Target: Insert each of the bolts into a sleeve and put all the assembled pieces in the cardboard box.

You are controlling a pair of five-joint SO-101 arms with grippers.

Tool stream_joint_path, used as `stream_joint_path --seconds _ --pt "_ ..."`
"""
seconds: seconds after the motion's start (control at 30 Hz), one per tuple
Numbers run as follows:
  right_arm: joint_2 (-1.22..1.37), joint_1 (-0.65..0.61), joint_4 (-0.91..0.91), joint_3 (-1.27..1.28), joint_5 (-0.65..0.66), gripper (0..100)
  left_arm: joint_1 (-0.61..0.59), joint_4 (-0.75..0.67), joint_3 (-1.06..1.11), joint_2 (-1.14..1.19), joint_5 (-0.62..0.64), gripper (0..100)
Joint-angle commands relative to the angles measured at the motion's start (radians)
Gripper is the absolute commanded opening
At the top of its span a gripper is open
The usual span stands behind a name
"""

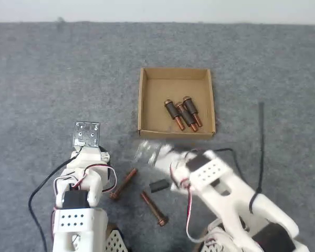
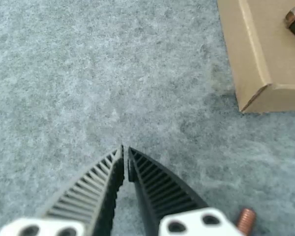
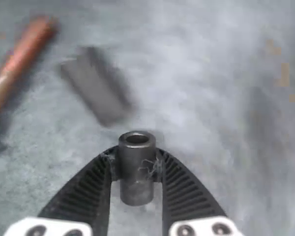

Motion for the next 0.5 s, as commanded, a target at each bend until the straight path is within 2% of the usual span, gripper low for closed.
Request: stream_joint_path --seconds 0.0,0.13,0.3,0.47 --pt "-0.001 0.120 0.090 -0.149 -0.285 1.0 0.003 -0.028 -0.010 -0.023 -0.011 2" --pt "-0.010 0.286 0.108 -0.158 -0.566 1.0 0.003 -0.028 -0.010 -0.023 -0.011 2" --pt "-0.012 0.582 0.042 -0.160 -0.595 1.0 0.003 -0.028 -0.010 -0.023 -0.011 2" --pt "0.001 0.671 -0.027 -0.153 -0.646 1.0 0.003 -0.035 -0.019 -0.023 -0.011 2"
